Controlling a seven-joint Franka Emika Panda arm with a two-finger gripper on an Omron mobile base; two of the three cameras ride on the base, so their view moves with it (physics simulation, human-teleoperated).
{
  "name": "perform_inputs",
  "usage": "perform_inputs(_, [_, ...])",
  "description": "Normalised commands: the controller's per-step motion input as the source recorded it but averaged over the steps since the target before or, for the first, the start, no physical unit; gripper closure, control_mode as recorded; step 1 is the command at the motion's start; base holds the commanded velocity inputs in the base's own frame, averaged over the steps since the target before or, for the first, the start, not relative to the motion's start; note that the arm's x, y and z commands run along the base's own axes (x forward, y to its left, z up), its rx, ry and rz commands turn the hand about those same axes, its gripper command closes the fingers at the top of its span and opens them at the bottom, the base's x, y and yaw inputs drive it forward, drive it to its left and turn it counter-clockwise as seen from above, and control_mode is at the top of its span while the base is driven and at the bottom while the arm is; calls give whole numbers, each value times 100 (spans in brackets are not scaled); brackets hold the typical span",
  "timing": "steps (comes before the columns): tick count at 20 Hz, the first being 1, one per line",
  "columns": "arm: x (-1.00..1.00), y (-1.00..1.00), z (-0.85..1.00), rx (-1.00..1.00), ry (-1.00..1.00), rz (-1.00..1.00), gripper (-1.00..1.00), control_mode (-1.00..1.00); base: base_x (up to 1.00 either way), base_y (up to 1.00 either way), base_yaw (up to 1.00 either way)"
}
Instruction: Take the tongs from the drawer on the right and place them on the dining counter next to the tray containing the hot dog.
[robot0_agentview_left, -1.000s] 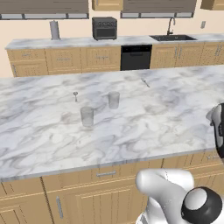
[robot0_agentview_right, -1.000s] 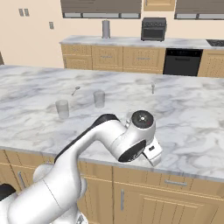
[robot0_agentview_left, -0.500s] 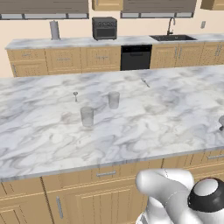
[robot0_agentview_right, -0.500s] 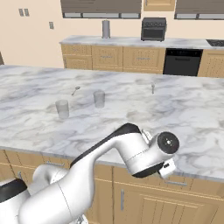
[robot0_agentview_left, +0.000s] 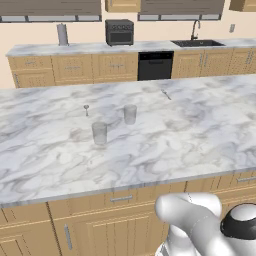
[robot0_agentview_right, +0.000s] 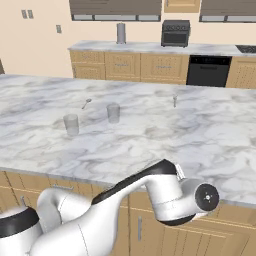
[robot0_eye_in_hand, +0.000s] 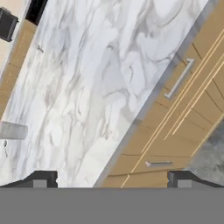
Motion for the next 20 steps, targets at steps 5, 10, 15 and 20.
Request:
perform_inputs(5, [-19,0,-27,5,-19,0,-100,-100,0,0,0])
perform_inputs(10, [-8,-5,-29,6,-13,-2,-100,-100,0,0,0])
perform_inputs(15, [-10,-14,-22,7,-8,-1,-100,-100,0,0,0])
perform_inputs(20, [-17,-21,-15,6,-2,0,-100,-100,0,0,0])
